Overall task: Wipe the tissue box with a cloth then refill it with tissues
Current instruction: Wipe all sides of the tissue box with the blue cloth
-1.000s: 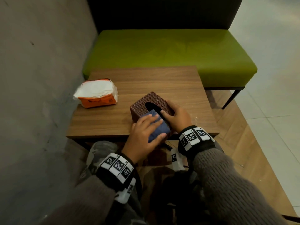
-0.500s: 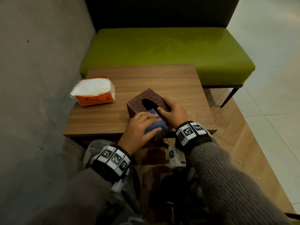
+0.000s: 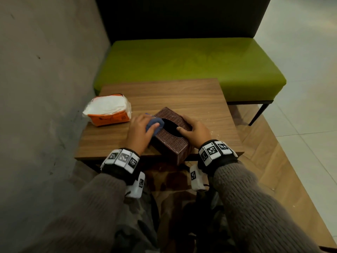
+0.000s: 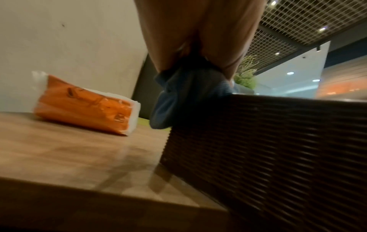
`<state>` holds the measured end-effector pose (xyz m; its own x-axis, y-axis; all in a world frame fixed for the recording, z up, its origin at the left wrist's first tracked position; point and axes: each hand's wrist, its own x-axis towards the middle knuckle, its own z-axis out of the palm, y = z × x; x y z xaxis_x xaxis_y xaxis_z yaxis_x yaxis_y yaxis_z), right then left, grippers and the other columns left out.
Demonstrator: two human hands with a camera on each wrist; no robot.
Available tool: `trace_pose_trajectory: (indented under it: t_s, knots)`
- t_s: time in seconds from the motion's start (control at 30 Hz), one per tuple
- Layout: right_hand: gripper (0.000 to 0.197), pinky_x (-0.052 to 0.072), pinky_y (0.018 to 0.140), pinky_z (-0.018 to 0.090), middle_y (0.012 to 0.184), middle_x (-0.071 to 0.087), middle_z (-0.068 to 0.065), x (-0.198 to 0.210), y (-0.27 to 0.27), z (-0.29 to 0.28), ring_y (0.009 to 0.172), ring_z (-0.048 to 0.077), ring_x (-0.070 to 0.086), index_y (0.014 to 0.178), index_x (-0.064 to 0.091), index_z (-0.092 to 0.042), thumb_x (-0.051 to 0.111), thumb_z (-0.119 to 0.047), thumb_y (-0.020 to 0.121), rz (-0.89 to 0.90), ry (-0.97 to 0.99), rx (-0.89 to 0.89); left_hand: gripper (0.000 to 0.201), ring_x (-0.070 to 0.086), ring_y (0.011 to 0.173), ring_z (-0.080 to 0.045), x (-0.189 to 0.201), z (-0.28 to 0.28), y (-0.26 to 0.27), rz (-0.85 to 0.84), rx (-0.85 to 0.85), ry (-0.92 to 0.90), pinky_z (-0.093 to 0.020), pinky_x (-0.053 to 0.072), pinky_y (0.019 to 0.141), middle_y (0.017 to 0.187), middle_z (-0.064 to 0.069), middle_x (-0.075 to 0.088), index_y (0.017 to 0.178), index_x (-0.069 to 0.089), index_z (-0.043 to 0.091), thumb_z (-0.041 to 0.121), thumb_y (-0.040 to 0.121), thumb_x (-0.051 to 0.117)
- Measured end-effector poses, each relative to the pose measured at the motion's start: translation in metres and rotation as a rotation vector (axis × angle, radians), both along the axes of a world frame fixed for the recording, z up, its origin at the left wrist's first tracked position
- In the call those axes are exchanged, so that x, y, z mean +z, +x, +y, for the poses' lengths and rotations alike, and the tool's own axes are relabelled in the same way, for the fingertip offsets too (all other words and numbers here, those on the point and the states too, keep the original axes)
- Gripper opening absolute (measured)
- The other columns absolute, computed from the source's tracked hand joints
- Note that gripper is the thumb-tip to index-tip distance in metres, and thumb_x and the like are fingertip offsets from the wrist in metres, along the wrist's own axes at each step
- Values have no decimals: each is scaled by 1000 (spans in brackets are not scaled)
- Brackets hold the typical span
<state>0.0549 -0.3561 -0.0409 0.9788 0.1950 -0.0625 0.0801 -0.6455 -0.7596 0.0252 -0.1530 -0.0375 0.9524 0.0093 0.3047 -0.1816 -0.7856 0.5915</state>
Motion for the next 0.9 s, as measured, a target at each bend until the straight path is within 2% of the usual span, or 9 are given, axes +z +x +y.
trace_pose_trajectory:
  t_s: [0.1, 0.2, 0.33, 0.4, 0.5, 0.6, 0.67, 0.8, 0.9]
  knots:
    - [55, 47, 94, 30, 130, 61, 3, -1, 4, 1, 117, 21, 59, 139, 48, -25, 65, -31, 88, -2, -23, 3, 35, 48, 111, -20, -4, -23, -41, -15, -188, 22, -28, 33, 96, 113, -5, 61, 112, 63, 11, 35, 88, 54]
    - [56, 46, 97, 33, 132, 60, 5, 1, 6, -1, 119, 21, 58, 140, 47, -24, 66, -30, 87, 7, -29, 44, 36, 45, 112, -12, -4, -20, -52, -24, -358, 45, -20, 30, 98, 116, 0, 60, 112, 63, 14, 38, 88, 50]
    - [61, 43, 101, 28, 137, 56, 4, 6, 10, -5, 123, 19, 54, 143, 43, -21, 67, -28, 87, 118, 26, 123, 38, 53, 103, -23, 1, 10, -7, -5, -77, 11, -15, 28, 87, 107, -9, 64, 107, 67, 7, 36, 86, 53]
    - [65, 40, 105, 35, 141, 50, 5, 12, 16, -5, 129, 24, 48, 145, 38, -26, 64, -40, 88, 95, -102, 151, 31, 54, 102, -26, -1, 11, -7, 17, 19, -31, -16, 29, 85, 105, -10, 63, 107, 67, 6, 28, 86, 58]
    - [100, 25, 112, 57, 158, 18, 6, 28, 7, -4, 144, 30, 18, 152, 11, -31, 62, -67, 74, 30, -453, 179, 28, 51, 104, -25, -7, -2, -19, 34, 105, -19, -24, 34, 86, 105, -9, 59, 112, 65, 10, 24, 89, 60]
    - [140, 15, 112, 61, 161, -14, 2, 32, -13, -1, 148, 25, -8, 150, -18, -19, 72, -73, 57, 150, -564, 270, 29, 49, 104, -27, -7, -9, -22, 22, 179, 2, -29, 36, 85, 104, -10, 57, 112, 64, 11, 26, 88, 61]
    - [142, 15, 115, 55, 160, -13, 4, 27, -15, -2, 148, 25, -11, 150, -18, -12, 78, -64, 59, 157, -582, 245, 33, 47, 106, -24, -7, -10, -29, 19, 102, -4, -25, 33, 87, 107, -8, 58, 114, 64, 11, 30, 87, 62]
    - [129, 11, 119, 41, 156, 9, 13, 19, -6, 1, 145, 32, 2, 150, 2, -2, 85, -43, 60, 63, -474, 229, 49, 44, 113, -12, -7, 10, -49, 8, -308, 2, -12, 27, 99, 119, 0, 58, 119, 63, 14, 44, 81, 56]
    - [127, 14, 119, 41, 153, 15, 15, 15, -3, 3, 143, 34, 8, 149, 7, -1, 87, -39, 58, 43, -420, 227, 44, 49, 111, -12, 1, 22, -26, 52, -349, 4, -16, 30, 96, 116, -4, 61, 115, 64, 13, 40, 82, 53]
